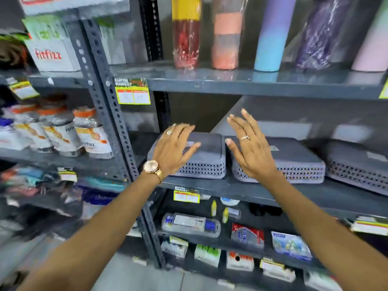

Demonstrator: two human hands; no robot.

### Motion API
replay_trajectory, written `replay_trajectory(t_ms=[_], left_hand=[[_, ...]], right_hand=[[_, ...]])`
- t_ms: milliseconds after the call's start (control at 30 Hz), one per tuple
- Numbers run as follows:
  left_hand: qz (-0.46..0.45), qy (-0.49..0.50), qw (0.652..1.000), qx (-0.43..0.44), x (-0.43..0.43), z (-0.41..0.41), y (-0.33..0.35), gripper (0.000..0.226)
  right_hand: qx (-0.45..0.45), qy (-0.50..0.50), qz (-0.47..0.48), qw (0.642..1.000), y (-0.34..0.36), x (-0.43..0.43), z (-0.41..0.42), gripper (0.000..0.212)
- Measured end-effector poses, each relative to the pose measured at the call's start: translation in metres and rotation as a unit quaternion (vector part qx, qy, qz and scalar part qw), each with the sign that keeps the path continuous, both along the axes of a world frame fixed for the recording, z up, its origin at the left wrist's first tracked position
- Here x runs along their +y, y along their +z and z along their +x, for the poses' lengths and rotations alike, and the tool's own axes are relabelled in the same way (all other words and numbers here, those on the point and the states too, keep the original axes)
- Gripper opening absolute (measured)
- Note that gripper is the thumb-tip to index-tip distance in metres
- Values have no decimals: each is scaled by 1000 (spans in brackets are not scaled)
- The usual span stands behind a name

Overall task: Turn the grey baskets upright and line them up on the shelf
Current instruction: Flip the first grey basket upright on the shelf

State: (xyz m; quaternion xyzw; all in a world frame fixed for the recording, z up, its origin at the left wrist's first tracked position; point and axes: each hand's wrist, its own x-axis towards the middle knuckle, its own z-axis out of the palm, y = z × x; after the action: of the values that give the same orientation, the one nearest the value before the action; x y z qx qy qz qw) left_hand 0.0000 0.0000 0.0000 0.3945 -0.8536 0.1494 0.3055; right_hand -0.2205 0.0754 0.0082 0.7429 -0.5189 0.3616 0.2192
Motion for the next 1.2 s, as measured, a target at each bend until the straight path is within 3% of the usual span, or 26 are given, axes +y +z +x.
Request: replay_trajectory(t_ms=[100,200,300,400,533,733,900,1033,1200], left_hand=[[89,50,994,28,-30,16,-42,67],[213,117,968,59,-69,27,-62,54],[284,182,938,83,-112,34,-63,58],[374,220,896,95,-150,40,-66,71],[452,223,855,120,-201,40,-86,91],[440,284,825,213,-207,30,-93,75],[388,287,836,261,-203,26,-104,72],[340,258,851,307,-201,29,-108,83],[279,174,829,452,-198,25,-82,74]], right_hand=[[-77,-26,117,990,-37,-17,0,55],[-142,-60,264,952,-66,-57,5,49],[-232,-93,321,913,-71,-104,9,43],[-341,-121,381,851,-74,-141,14,45],[-405,-132,417,803,-82,-176,13,52],[-536,-118,398,735,-115,-195,0,53],[-568,-112,350,737,-124,-189,5,51],[-568,-83,312,757,-124,-186,6,51],[-645,-45,188,739,-90,-195,3,26]])
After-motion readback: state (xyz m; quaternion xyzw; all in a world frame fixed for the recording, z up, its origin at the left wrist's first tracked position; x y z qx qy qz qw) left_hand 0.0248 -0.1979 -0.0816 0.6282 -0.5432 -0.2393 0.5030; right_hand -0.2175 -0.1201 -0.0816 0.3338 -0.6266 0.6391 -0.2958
